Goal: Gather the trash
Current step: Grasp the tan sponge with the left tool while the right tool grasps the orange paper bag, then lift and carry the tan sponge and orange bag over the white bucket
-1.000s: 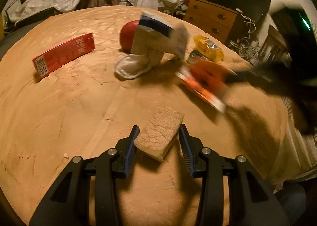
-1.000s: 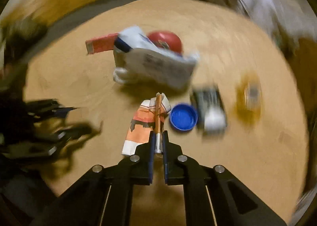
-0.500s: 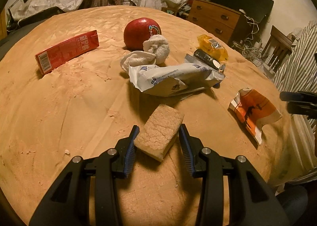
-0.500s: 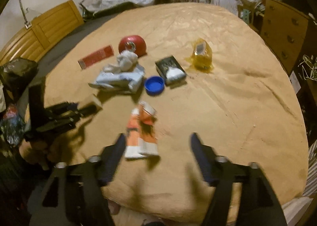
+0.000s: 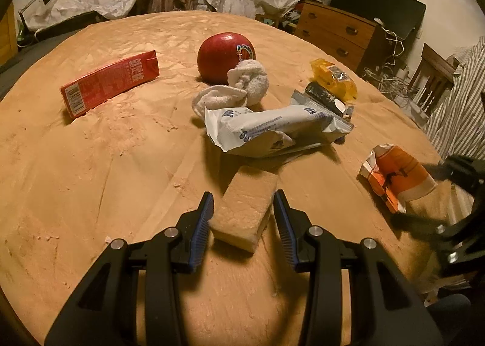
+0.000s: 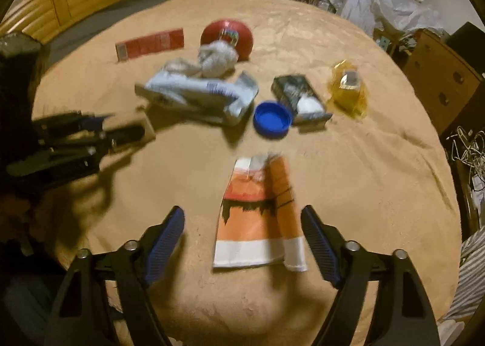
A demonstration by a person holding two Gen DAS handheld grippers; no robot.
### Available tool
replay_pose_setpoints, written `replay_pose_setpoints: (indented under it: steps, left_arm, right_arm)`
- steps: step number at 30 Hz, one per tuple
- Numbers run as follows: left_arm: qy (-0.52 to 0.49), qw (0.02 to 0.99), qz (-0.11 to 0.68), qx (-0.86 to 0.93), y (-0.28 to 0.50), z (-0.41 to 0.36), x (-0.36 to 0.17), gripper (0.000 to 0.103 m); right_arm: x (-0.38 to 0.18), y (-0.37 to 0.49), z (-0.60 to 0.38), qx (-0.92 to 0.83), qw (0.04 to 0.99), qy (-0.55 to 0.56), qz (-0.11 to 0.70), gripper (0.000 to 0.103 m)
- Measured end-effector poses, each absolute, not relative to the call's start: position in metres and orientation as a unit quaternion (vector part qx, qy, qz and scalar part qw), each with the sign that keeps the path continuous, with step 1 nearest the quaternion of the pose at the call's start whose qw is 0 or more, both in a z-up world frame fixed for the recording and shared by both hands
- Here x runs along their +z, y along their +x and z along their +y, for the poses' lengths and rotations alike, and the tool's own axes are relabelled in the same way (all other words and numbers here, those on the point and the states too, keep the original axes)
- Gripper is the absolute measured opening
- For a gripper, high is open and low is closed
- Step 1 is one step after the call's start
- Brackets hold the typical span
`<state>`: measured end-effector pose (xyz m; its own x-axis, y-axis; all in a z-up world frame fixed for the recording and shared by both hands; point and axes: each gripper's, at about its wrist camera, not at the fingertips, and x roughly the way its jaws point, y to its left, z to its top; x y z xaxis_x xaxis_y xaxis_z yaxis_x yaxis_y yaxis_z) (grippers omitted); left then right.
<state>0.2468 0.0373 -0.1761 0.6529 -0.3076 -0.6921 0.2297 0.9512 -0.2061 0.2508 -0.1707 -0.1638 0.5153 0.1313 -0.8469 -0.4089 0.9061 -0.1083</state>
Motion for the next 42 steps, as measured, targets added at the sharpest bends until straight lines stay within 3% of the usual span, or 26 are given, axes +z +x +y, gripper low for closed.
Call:
replay_pose_setpoints:
  steps: [2,6,16,30,42]
  left_arm:
    - [-0.046,0.908,0.389,-0.148,0.246,0.036,-0.176,0.036]
    - [-0.042,0.91,0.386,-0.147,0.243,0.035,-0.175,0.031]
    - [-0.038,0.926,0.351,-0.131,0.218,0.03,-0.15,0.03]
    - [-0.012,0.978,0.207,-0.019,0.131,0.0,-0.051,0.03]
    - [-0.001,0.986,0.165,0.008,0.104,-0.014,-0.022,0.03]
  right_arm:
    - [-0.171,0.251,-0.172,0.158,0.854,-0.147,0.474,0.05]
    - [-0.171,0.248,-0.18,0.163,0.861,-0.124,0.466,0.048]
    - [-0.133,0.218,-0.19,0.172,0.9,-0.072,0.394,0.047]
    - [-0.044,0.138,-0.194,0.16,0.957,-0.05,0.236,0.048]
    - [-0.016,0.092,-0.21,0.16,0.969,-0.028,0.186,0.049]
